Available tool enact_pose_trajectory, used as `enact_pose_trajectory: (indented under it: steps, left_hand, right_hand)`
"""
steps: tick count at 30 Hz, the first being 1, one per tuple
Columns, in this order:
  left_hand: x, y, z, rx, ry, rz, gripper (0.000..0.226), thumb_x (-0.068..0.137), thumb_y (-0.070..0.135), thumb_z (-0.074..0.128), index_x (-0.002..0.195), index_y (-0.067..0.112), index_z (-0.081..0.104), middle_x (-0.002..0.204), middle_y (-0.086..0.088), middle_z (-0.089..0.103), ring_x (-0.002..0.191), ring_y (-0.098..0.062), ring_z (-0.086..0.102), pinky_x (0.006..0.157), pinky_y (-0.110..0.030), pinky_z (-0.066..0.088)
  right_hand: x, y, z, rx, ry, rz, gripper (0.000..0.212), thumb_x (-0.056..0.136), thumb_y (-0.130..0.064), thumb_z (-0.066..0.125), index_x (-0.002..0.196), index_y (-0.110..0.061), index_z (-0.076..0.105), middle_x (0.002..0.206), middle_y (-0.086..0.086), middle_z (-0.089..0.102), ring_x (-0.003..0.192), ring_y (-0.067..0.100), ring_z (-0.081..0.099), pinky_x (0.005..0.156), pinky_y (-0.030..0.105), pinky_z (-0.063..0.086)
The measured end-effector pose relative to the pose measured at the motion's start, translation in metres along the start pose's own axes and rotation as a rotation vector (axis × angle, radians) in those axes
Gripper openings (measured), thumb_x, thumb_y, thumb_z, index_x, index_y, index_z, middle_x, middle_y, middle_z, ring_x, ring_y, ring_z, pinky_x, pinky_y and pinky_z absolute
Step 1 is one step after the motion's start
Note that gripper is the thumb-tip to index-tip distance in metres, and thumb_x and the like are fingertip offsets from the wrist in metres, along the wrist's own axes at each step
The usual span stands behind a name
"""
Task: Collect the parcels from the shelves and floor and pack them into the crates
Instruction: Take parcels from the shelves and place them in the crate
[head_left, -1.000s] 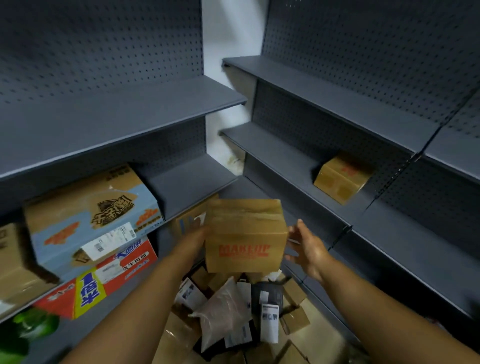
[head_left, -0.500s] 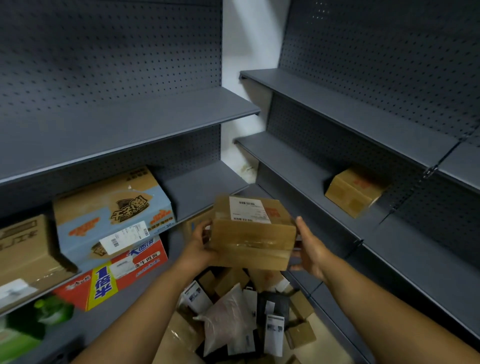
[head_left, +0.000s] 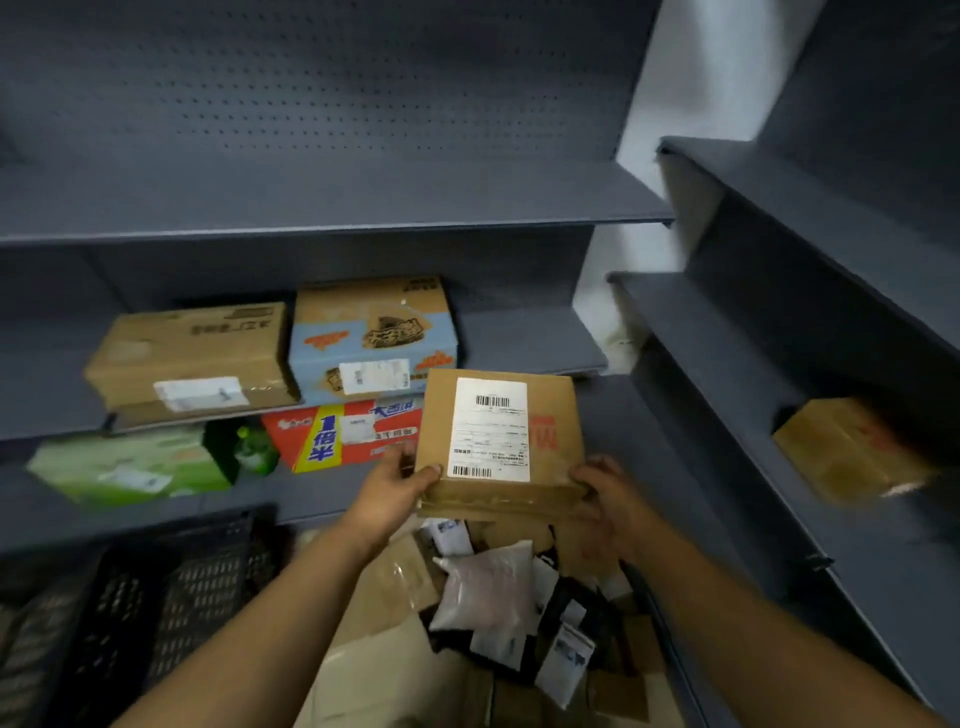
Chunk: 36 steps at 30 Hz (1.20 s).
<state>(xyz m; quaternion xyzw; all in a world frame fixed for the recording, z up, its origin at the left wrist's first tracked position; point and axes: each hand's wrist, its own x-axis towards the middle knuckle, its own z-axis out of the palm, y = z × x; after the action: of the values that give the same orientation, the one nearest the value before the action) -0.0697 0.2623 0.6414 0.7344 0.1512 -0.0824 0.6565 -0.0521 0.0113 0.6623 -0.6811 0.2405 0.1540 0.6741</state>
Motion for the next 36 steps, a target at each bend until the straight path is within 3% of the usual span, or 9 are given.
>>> enact_pose_trajectory:
  steps: [4,7,10,13,15,22,24,28,36]
  left_hand:
    - [-0.038,-0.026,-0.050,0.023,0.140,-0.043,0.025,0.083,0.008,0.067,0.096,0.022,0.051,0.102,-0.002,0.064,0.092,-0.016,0.062,0.073,-0.023,0.049]
    - [-0.070,-0.041,-0.093,0.045,0.219,-0.081,0.056,0.079,0.006,0.070,0.126,0.017,0.042,0.118,-0.011,0.060,0.099,-0.020,0.061,0.086,-0.035,0.051]
    - [-0.100,-0.050,-0.130,0.052,0.297,-0.108,0.094,0.077,0.025,0.071,0.149,0.023,0.010,0.126,-0.011,0.058,0.113,-0.028,0.057,0.101,-0.047,0.043]
    - [-0.136,-0.064,-0.174,0.099,0.420,-0.125,0.098,0.078,0.052,0.061,0.148,0.037,-0.006,0.123,-0.007,0.060,0.109,-0.029,0.059,0.097,-0.043,0.045]
    - [-0.161,-0.077,-0.204,0.213,0.490,-0.125,0.087,0.086,0.054,0.054,0.146,0.043,-0.009,0.117,-0.007,0.062,0.103,-0.027,0.061,0.092,-0.040,0.048]
    - [-0.254,-0.116,-0.316,0.187,0.762,0.100,0.083,0.068,0.033,0.075,0.137,0.022,0.030,0.134,-0.003,0.034,0.128,-0.019,0.036,0.107,-0.031,0.030]
    - [-0.278,-0.126,-0.350,0.089,0.775,0.141,0.084,0.063,0.020,0.080,0.130,0.021,0.029,0.144,-0.003,0.026,0.132,-0.016,0.032,0.107,-0.034,0.034]
    - [-0.321,-0.146,-0.421,-0.049,0.834,0.198,0.097,0.055,0.011,0.082,0.129,0.028,0.021,0.124,0.017,0.038,0.110,0.017,0.041,0.087,-0.005,0.037]
    - [-0.377,-0.190,-0.523,0.252,0.875,-0.068,0.090,0.066,0.022,0.079,0.143,0.024,0.032,0.122,0.000,0.039,0.120,-0.025,0.040,0.104,-0.046,0.037]
  right_hand:
    - [-0.004,0.010,0.048,-0.079,-0.154,-0.004,0.009,0.090,-0.011,0.054,0.094,-0.019,0.053,0.106,0.011,0.059,0.098,0.030,0.059,0.085,0.052,0.052]
    - [-0.019,0.018,0.092,-0.081,-0.277,0.001,0.010,0.092,-0.010,0.052,0.099,-0.017,0.052,0.108,0.008,0.056,0.100,0.025,0.056,0.078,0.049,0.054]
    - [-0.031,0.024,0.130,-0.121,-0.367,-0.044,0.009,0.091,-0.006,0.051,0.095,-0.014,0.054,0.108,0.010,0.059,0.103,0.026,0.058,0.084,0.053,0.053]
    - [-0.051,0.029,0.173,-0.193,-0.465,-0.098,0.015,0.091,-0.006,0.050,0.102,-0.013,0.056,0.110,0.011,0.061,0.104,0.026,0.059,0.088,0.054,0.051]
    - [-0.069,0.033,0.204,-0.206,-0.520,-0.132,0.018,0.089,-0.003,0.051,0.103,-0.012,0.058,0.106,0.012,0.063,0.097,0.024,0.063,0.076,0.046,0.057]
    - [-0.151,0.068,0.325,-0.260,-0.664,-0.201,0.025,0.088,0.002,0.052,0.111,-0.006,0.056,0.101,0.012,0.067,0.091,0.027,0.066,0.074,0.044,0.057]
    - [-0.179,0.082,0.361,-0.278,-0.702,-0.214,0.024,0.088,0.002,0.052,0.110,-0.006,0.056,0.100,0.012,0.067,0.091,0.028,0.067,0.075,0.043,0.057]
    - [-0.232,0.112,0.438,-0.280,-0.743,-0.229,0.025,0.087,0.005,0.050,0.106,-0.007,0.059,0.096,0.010,0.068,0.083,0.022,0.066,0.063,0.032,0.055]
    - [-0.298,0.170,0.560,-0.081,-0.610,-0.197,0.027,0.082,0.003,0.064,0.104,-0.011,0.057,0.093,0.003,0.065,0.075,0.012,0.065,0.061,0.021,0.052]
